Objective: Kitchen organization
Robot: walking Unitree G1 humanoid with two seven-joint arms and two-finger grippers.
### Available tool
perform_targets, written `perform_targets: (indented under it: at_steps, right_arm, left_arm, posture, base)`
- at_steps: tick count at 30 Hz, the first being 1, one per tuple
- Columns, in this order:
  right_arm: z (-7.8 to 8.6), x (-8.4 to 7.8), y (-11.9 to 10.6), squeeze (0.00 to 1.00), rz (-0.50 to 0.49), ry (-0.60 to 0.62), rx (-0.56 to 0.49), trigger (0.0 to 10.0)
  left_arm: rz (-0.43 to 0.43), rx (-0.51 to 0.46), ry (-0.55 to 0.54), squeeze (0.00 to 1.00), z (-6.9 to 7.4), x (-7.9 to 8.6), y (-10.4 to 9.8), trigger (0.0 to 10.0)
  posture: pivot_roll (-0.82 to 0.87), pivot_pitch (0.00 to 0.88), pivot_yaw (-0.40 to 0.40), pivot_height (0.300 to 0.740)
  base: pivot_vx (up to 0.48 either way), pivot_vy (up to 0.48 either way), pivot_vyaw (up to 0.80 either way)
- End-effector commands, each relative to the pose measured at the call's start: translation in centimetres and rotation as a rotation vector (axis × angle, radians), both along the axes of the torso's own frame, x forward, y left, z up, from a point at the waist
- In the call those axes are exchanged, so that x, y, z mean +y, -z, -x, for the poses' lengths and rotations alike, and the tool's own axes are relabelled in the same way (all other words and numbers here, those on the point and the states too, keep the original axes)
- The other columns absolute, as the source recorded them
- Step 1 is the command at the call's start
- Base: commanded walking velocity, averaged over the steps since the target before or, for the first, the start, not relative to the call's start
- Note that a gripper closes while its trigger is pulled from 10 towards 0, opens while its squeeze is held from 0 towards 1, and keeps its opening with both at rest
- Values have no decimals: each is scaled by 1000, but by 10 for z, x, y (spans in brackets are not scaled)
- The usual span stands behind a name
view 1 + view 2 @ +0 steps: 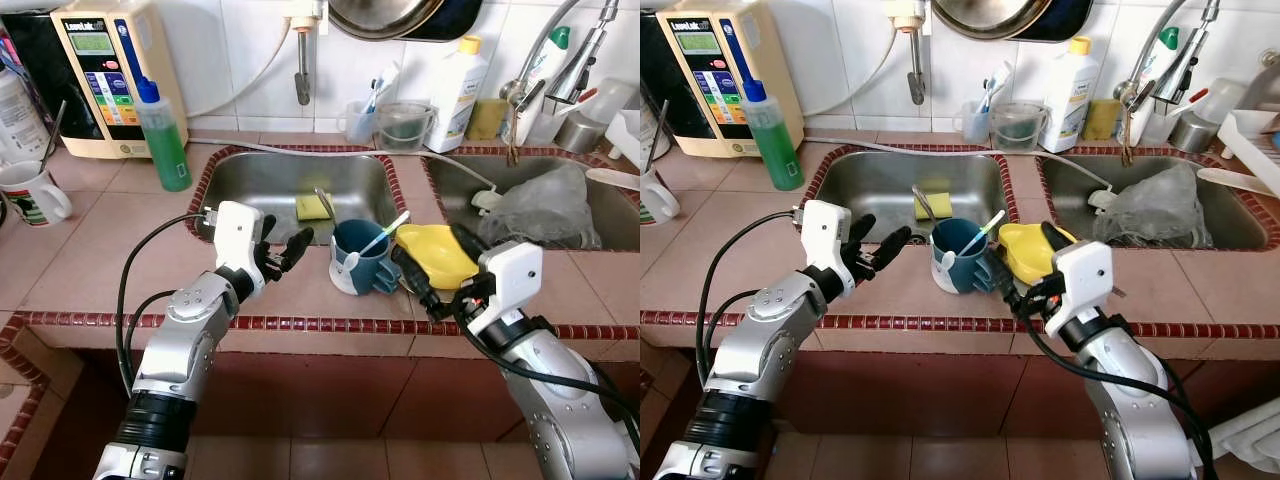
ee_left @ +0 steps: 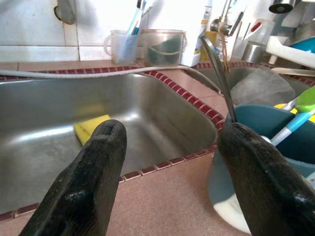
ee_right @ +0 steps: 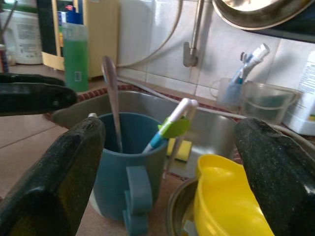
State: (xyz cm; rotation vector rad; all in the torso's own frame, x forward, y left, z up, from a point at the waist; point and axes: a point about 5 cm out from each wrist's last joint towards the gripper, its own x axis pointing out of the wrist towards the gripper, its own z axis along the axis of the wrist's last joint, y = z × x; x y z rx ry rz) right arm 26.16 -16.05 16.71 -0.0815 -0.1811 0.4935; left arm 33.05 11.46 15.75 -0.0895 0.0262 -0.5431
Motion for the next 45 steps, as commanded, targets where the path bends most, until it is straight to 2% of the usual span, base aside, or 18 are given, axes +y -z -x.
perform_targets:
  at_steps: [1, 6, 15, 29, 41, 45]
  right_arm:
    - [2, 2, -6, 0, 5, -20, -11, 10000]
    - [1, 3, -8, 0, 8, -23, -9, 10000]
    - [1, 2, -9, 0, 16, -12, -11, 10000]
    - [0, 2, -16, 0, 9, 15, -38, 10000]
    - [-1, 4, -18, 0, 3, 11, -41, 10000]
    - [-2, 5, -18, 0, -7, 9, -41, 10000]
  left_arm:
    - [9, -30, 33, 0, -1, -5, -13, 10000]
    - [41, -34, 101, 0, 3, -16, -23, 10000]
    - [27, -46, 155, 0, 7, -30, -29, 10000]
    - [-19, 51, 95, 0, -7, -43, -22, 10000]
    - [-10, 58, 67, 0, -12, -51, -25, 10000]
    - [-32, 47, 71, 0, -14, -57, -27, 10000]
  posture:
    - [-76, 0, 28, 740]
    - [-74, 0, 26, 740]
    - [-81, 0, 34, 740]
    - [-95, 0, 42, 740]
    - [-93, 0, 39, 740]
    - [-87, 0, 33, 740]
  base:
    - [0, 0, 0]
    - [0, 0, 0]
    - [0, 0, 0]
    - [0, 0, 0]
    - [0, 0, 0]
    - [0, 0, 0]
